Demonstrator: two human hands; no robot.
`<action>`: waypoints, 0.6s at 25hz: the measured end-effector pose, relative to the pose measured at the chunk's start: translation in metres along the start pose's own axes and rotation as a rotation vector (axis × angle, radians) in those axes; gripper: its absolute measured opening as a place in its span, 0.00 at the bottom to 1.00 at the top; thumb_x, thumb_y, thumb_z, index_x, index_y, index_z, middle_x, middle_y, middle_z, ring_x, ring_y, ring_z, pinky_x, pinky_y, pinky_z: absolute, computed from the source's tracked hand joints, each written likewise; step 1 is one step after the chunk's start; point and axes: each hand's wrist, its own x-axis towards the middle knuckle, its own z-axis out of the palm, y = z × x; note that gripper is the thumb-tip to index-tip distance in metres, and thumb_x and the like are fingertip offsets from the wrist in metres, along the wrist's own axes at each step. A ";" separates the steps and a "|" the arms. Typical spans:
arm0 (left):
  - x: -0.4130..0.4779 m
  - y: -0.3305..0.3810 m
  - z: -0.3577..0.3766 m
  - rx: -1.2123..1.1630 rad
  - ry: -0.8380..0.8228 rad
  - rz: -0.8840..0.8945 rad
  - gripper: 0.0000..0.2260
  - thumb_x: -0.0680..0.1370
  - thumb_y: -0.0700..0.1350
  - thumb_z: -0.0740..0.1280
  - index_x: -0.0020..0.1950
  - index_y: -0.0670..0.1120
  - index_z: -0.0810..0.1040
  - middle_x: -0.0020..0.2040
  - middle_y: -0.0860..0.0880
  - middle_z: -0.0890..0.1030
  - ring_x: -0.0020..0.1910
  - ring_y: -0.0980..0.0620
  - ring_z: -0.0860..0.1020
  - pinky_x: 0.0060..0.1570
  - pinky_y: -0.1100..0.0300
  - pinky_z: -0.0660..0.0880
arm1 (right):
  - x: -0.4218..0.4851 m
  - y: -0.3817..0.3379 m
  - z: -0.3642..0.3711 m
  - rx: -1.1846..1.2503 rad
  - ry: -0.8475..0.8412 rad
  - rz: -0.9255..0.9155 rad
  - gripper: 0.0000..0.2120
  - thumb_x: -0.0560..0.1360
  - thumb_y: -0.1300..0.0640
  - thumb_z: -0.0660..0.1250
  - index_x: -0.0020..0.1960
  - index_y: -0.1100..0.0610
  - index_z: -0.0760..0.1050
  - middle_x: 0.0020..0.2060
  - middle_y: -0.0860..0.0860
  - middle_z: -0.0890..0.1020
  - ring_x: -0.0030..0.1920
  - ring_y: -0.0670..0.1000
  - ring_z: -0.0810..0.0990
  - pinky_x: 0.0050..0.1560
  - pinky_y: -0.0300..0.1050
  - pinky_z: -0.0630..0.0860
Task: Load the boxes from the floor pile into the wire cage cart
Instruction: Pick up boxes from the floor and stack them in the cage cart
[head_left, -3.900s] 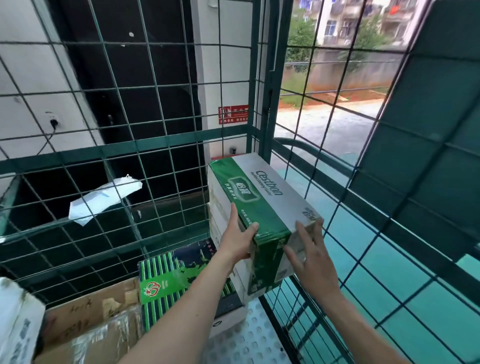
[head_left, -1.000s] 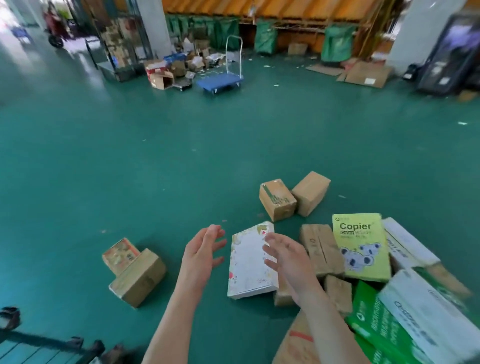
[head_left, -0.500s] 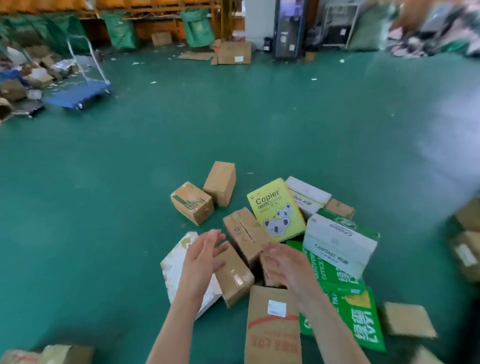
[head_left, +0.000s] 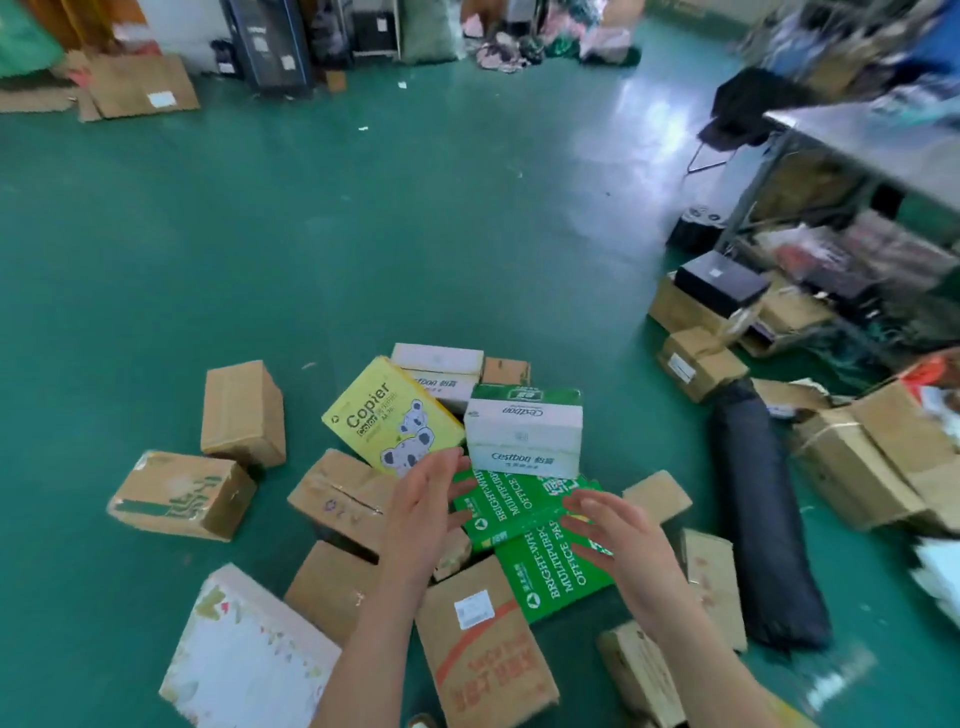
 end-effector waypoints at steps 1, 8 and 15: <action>0.008 0.001 -0.004 0.010 -0.029 0.001 0.11 0.85 0.50 0.60 0.57 0.49 0.81 0.53 0.54 0.85 0.53 0.53 0.84 0.53 0.52 0.82 | 0.000 0.001 0.005 -0.001 0.022 -0.003 0.09 0.82 0.56 0.64 0.57 0.54 0.82 0.53 0.48 0.86 0.56 0.50 0.85 0.62 0.55 0.79; 0.040 0.010 -0.001 0.090 -0.135 0.007 0.11 0.84 0.53 0.61 0.58 0.52 0.80 0.56 0.54 0.85 0.53 0.55 0.84 0.57 0.46 0.81 | 0.003 -0.008 0.017 0.055 0.096 -0.039 0.09 0.82 0.56 0.64 0.58 0.55 0.82 0.54 0.48 0.86 0.55 0.49 0.85 0.60 0.55 0.80; 0.097 0.010 0.043 0.066 -0.131 -0.042 0.12 0.84 0.52 0.60 0.59 0.49 0.81 0.55 0.52 0.85 0.54 0.52 0.84 0.59 0.44 0.80 | 0.059 -0.010 -0.020 0.095 0.155 0.019 0.09 0.82 0.59 0.64 0.55 0.56 0.84 0.52 0.49 0.87 0.56 0.51 0.85 0.58 0.52 0.79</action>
